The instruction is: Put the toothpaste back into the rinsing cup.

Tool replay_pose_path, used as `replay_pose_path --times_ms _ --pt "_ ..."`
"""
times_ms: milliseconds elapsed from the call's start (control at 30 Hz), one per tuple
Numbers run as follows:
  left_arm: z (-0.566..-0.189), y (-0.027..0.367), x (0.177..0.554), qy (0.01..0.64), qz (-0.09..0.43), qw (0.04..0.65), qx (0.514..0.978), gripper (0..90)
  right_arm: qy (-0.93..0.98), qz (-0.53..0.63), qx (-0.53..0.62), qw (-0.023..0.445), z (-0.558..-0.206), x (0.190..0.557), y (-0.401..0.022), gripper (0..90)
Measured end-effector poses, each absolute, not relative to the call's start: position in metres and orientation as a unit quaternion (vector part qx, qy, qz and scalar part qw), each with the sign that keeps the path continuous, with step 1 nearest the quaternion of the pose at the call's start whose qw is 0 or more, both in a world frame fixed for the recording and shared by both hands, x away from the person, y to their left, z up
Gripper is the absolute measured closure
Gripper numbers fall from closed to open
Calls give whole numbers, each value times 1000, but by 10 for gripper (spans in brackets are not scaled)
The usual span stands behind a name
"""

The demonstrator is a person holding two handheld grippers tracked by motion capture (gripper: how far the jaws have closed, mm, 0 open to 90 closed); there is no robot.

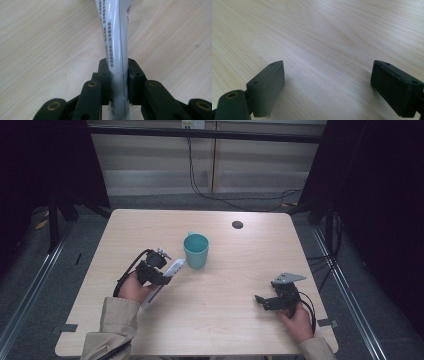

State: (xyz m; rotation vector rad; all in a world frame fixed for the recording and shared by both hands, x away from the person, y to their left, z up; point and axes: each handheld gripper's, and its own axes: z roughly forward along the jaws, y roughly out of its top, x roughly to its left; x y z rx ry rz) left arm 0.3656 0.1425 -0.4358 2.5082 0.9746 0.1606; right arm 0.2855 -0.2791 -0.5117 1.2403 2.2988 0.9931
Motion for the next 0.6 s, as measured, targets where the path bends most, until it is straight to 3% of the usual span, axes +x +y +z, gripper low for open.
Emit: replay_pose_path --times_ms 600 --pt "-412 155 362 365 90 300 877 767 810 350 437 173 -512 286 -279 113"
